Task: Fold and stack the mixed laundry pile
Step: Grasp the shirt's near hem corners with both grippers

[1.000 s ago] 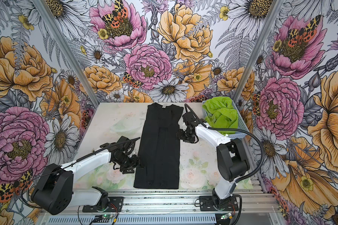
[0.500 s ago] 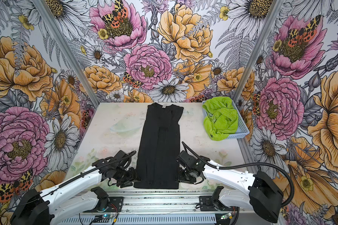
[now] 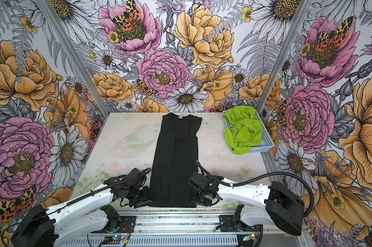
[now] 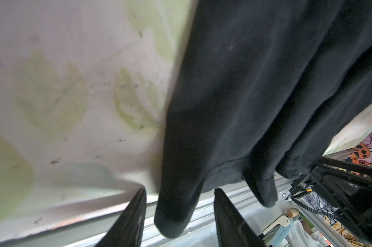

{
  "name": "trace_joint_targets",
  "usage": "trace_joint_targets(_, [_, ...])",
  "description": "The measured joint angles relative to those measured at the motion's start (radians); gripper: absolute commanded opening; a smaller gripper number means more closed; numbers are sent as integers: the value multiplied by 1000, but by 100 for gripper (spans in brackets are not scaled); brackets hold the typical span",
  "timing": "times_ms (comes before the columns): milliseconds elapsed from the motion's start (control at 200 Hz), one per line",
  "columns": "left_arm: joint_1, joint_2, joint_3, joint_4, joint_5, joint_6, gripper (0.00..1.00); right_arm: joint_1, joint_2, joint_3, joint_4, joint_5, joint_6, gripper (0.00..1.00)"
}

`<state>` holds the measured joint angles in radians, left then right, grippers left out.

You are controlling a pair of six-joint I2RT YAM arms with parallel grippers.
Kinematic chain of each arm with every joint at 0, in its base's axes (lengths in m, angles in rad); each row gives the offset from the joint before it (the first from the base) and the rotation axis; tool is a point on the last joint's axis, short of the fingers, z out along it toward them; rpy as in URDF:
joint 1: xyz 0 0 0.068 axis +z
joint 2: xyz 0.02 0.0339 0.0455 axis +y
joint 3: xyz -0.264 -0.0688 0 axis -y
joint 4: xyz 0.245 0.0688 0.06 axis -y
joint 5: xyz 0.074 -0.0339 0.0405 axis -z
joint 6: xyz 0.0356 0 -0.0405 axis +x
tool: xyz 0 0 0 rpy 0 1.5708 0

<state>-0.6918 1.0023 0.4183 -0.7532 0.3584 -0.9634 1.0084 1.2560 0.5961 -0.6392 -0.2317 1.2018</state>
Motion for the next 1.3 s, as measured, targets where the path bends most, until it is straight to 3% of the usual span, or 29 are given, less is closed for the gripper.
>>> trace_joint_targets(230, [-7,28,0,36,0,-2,38,2,53,0,34,2,15,22])
trace_joint_targets(395, [-13,38,-2,45,-1,-5,17,14,62,-1,55,3,20,0])
trace_joint_targets(515, [-14,14,-3,40,1,-1,0,27,47,-1,55,3,37,0])
trace_joint_targets(1026, [-29,-288,148,-201,-14,-60,0,85,-268,84,-155,29,118,0])
trace_joint_targets(1161, [-30,-274,195,-224,-23,-59,0,51,-274,115,-197,29,110,0])
trace_joint_targets(1301, [9,-155,262,-217,-14,-23,0,-75,-241,154,-221,18,50,0])
